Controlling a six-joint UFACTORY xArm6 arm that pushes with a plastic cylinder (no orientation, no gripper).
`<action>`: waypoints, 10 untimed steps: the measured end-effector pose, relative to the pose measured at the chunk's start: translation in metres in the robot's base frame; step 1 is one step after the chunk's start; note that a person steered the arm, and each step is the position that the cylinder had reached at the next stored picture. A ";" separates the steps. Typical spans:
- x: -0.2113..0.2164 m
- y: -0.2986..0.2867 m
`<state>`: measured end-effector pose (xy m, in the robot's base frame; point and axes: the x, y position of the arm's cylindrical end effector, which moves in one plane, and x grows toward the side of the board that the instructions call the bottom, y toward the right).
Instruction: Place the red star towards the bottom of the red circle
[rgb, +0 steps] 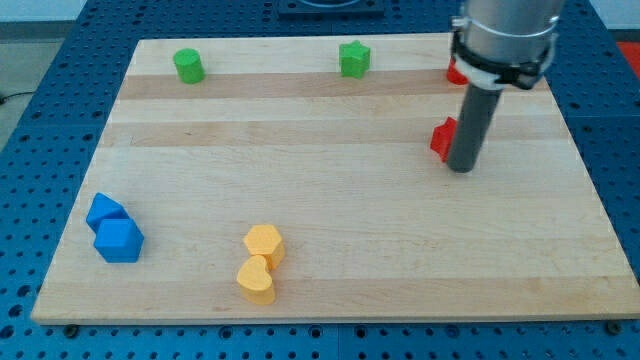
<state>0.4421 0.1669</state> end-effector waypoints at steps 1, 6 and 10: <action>-0.021 0.018; -0.074 -0.004; -0.076 0.063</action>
<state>0.3663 0.2301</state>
